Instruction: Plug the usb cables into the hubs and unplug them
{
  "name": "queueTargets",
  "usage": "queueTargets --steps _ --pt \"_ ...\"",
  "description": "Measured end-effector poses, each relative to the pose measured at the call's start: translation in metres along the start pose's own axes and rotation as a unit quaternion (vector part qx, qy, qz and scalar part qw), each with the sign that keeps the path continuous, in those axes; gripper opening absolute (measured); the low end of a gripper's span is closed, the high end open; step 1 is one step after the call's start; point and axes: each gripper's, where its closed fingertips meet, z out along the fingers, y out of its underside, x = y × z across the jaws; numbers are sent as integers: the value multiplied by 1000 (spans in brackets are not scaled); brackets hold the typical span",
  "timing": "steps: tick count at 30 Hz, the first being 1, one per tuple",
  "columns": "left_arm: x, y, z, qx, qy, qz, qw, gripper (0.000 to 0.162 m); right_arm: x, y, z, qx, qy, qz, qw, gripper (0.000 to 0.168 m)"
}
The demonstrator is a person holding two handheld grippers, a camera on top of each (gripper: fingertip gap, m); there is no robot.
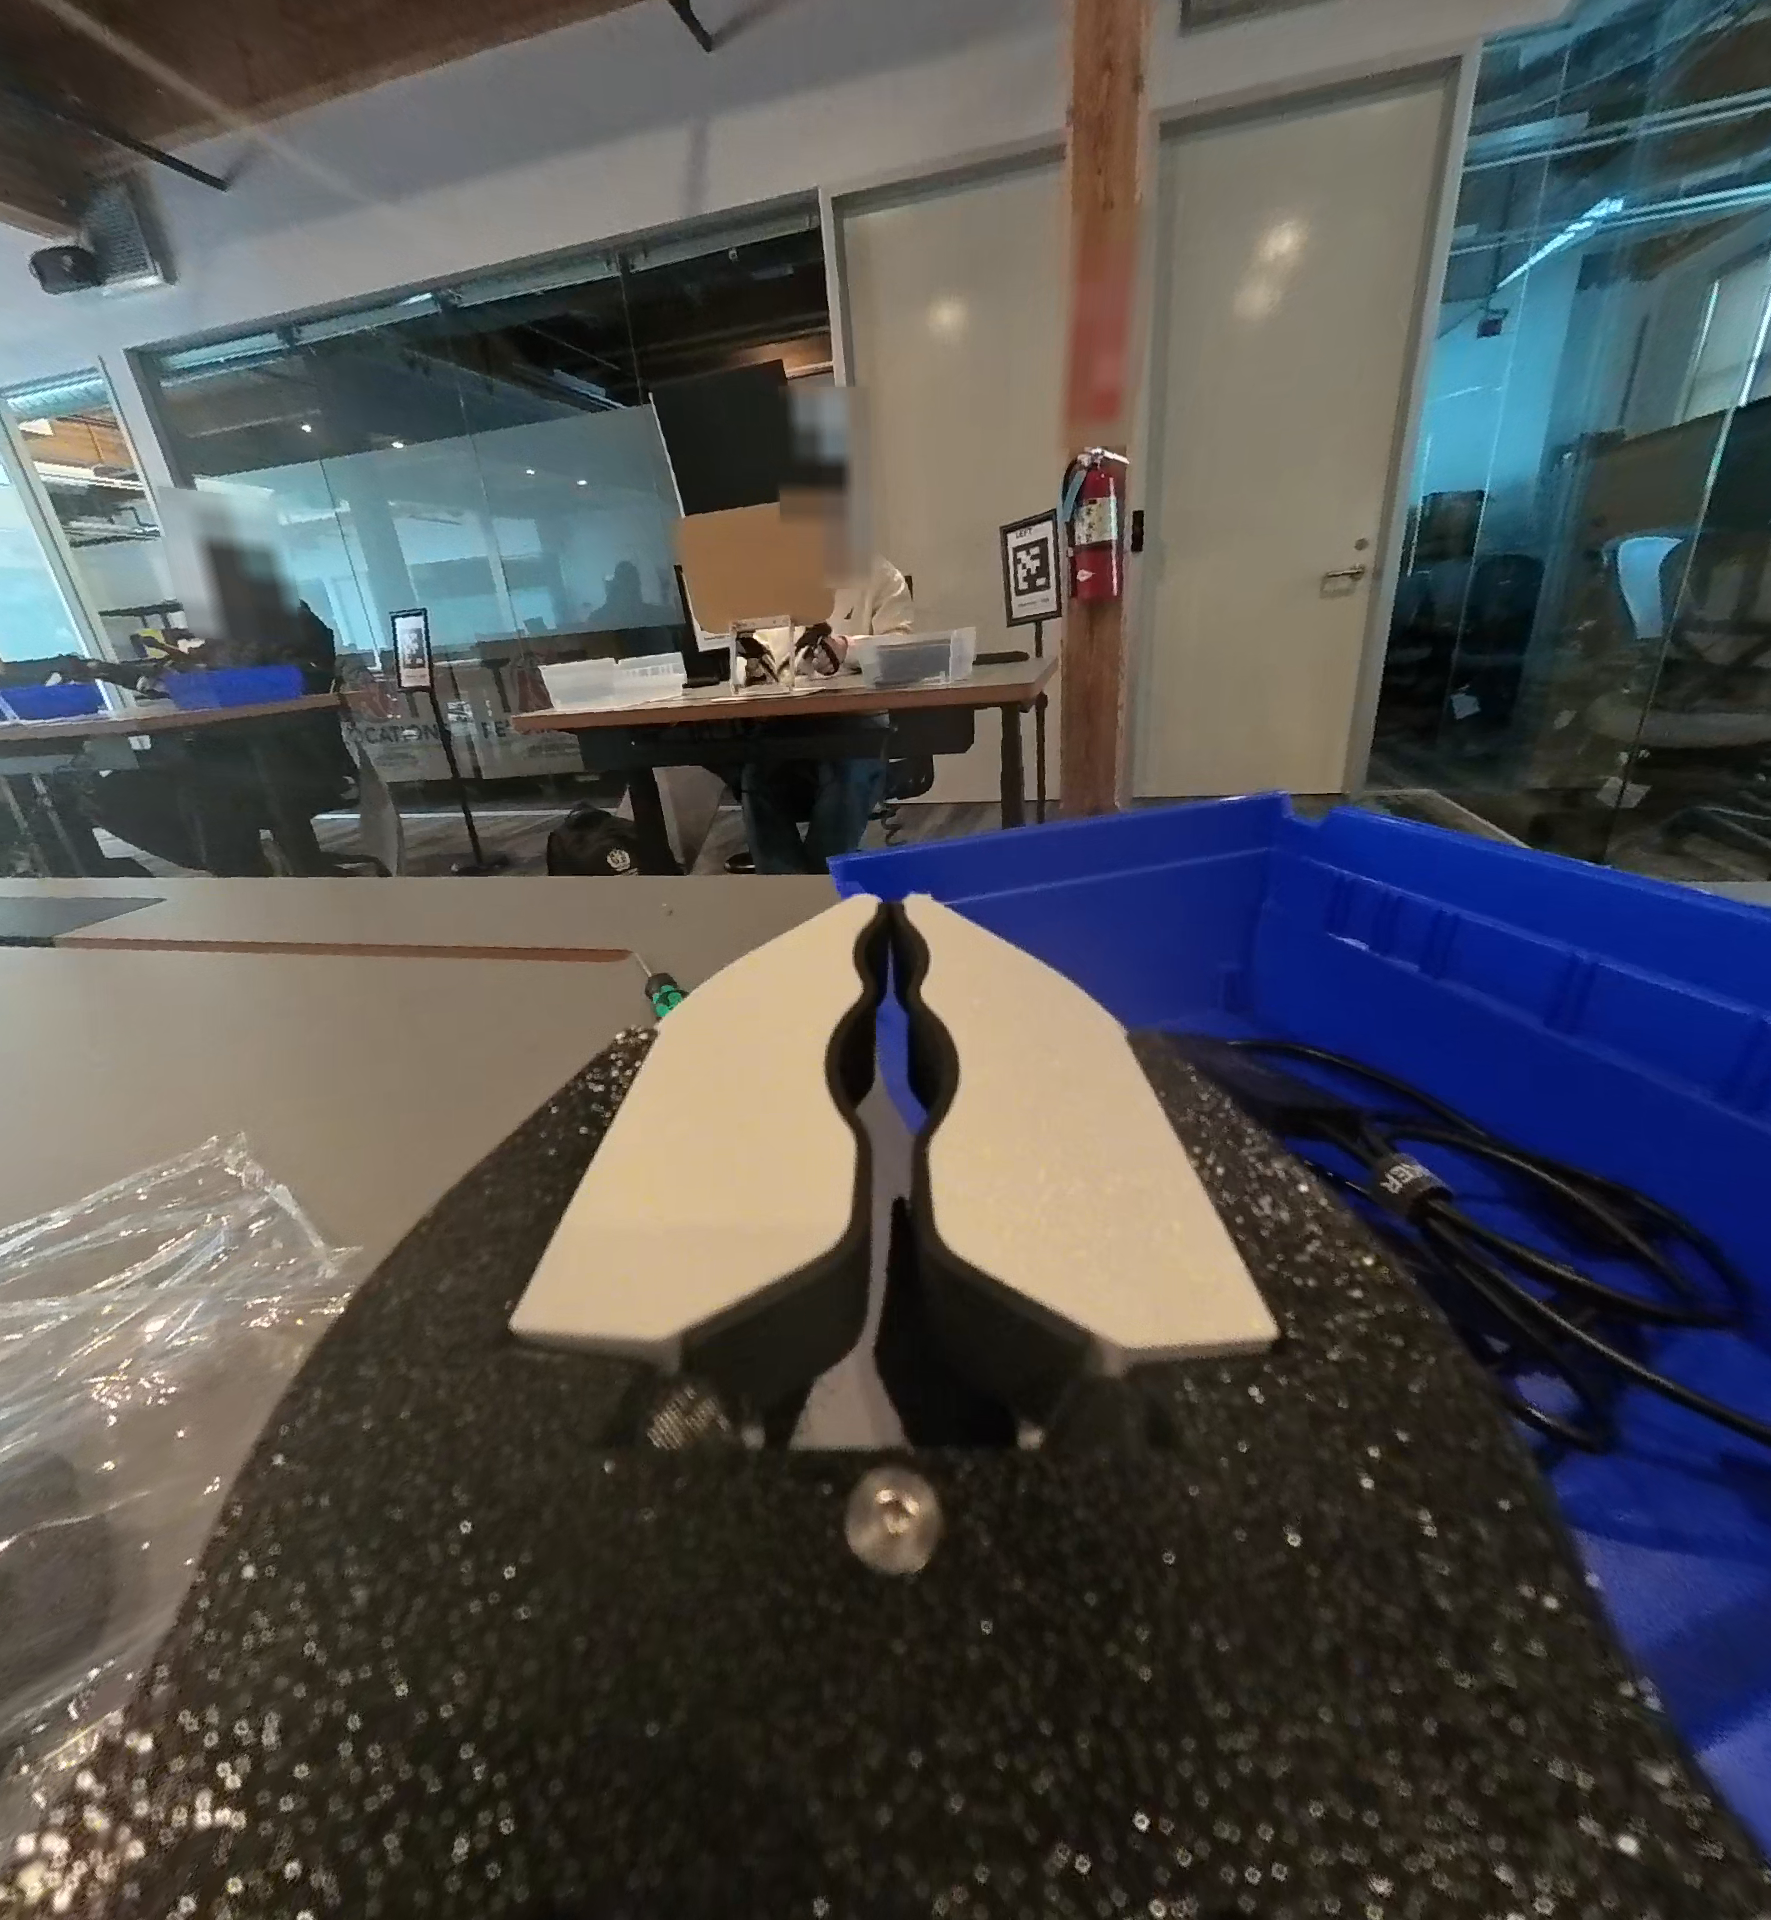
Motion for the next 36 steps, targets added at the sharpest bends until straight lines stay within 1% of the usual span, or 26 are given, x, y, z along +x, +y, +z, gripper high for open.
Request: queueTargets --steps 2,4,8,11,13,14,16,17,19,20,22,24,26,29,31,33,34,36 --pt "2 0 0 -1 3 5 1000 0 -32 5 18 -41 -5 -53 998 46" --pt "4 1 0 -2 5 7 1000 0 -45 11 36 -78 18 -103 992 40" --pt "3 1 -1 -2 5 4 1000 0 -43 17 60 -123 65 -134 981 36" --pt "3 1 -1 -2 4 2 1000 0 -38 31 70 -174 75 -148 971 35" --pt "3 1 0 -3 5 1 1000 0 -31 31 66 -190 103 -173 961 14" --pt "3 1 0 -3 5 1 1000 0 -25 33 64 -198 115 -179 957 12" --pt "3 1 0 -4 6 0 1000 0 -25 36 62 -199 95 -171 960 5" --pt "3 1 0 -4 6 0 1000 0 -17 39 58 -204 109 -166 959 0" --pt "3 1 1 -4 7 -2 1000 0 12 56 45 -253 162 -180 936 0" --pt "3 1 1 -4 7 -3 1000 0 22 66 43 -270 166 -177 932 0" --pt "4 1 1 -4 8 -3 1000 0 33 79 42 -277 157 -149 936 0" --pt "4 1 0 -4 8 -3 1000 0 44 79 38 -253 162 -120 946 2" --pt "4 1 0 -4 8 -3 1000 0 54 65 26 -207 185 -101 956 8" --pt "4 1 0 -4 9 -3 1000 0 57 35 5 -110 207 -59 970 33" --pt "5 2 1 -5 10 -3 1000 0 65 24 -17 -72 247 -30 966 49" --pt "5 2 1 -5 11 -2 1000 0 75 27 -37 -60 284 23 957 60" --pt "6 1 1 -5 11 -1 1000 0 76 33 -43 -58 285 62 955 63" --pt "6 1 1 -5 12 -1 1000 0 69 40 -42 -41 242 141 959 70"
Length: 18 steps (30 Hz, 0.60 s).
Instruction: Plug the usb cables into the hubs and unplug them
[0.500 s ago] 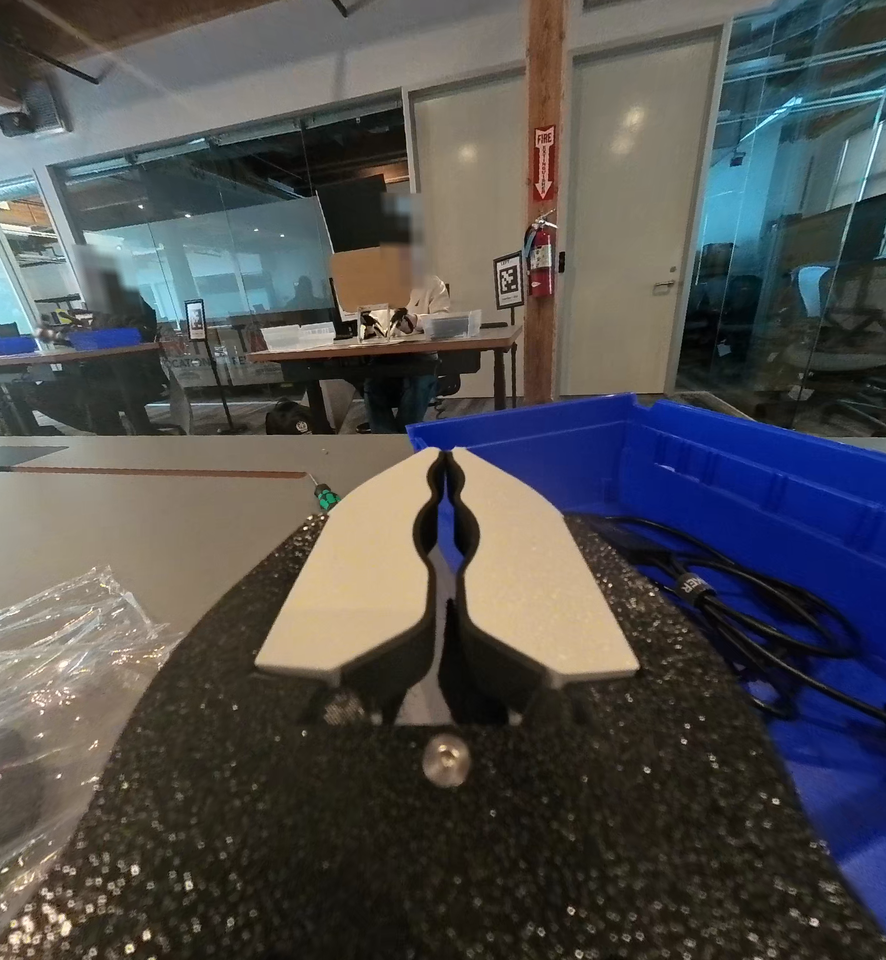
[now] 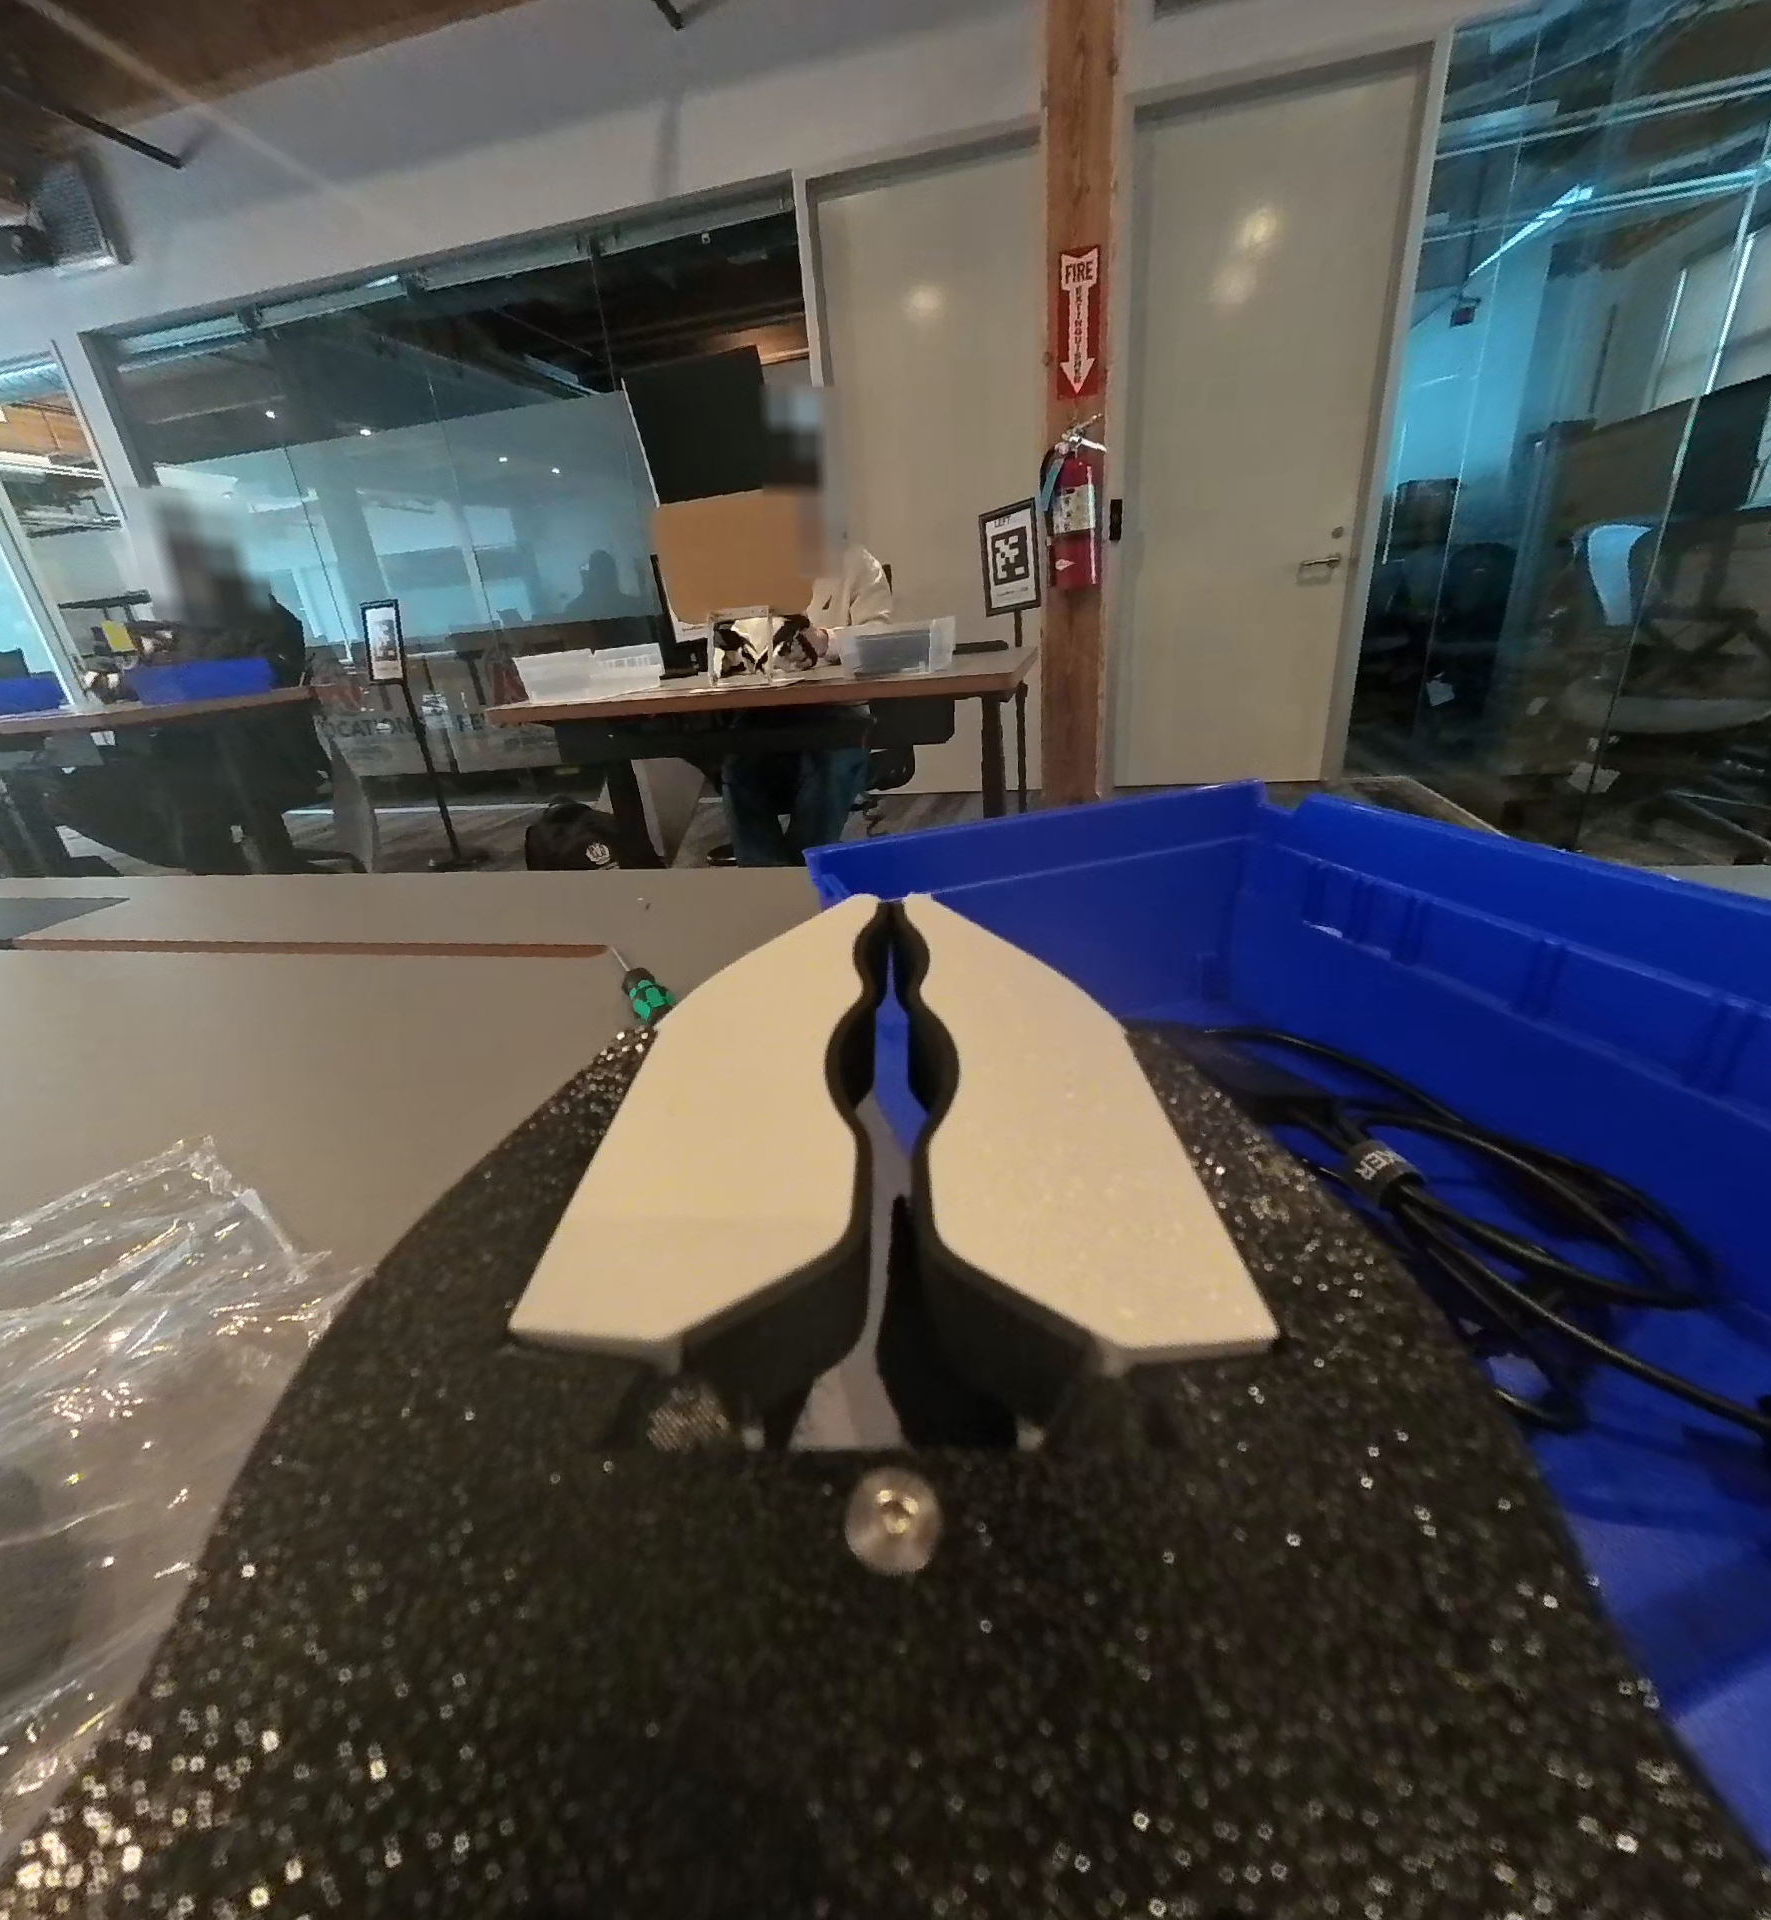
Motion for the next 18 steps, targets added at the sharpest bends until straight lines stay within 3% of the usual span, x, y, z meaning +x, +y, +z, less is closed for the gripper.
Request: queueTargets --steps 8,13,18 --pt "1 0 -1 -1 1 -1 1000 0 -6 61 35 -142 -36 112 983 66" --pt "0 0 -1 -1 1 -1 1000 0 3 60 48 -139 -52 129 980 21" --pt "0 1 -1 -2 2 -1 1000 0 23 49 57 -117 -71 159 978 13"
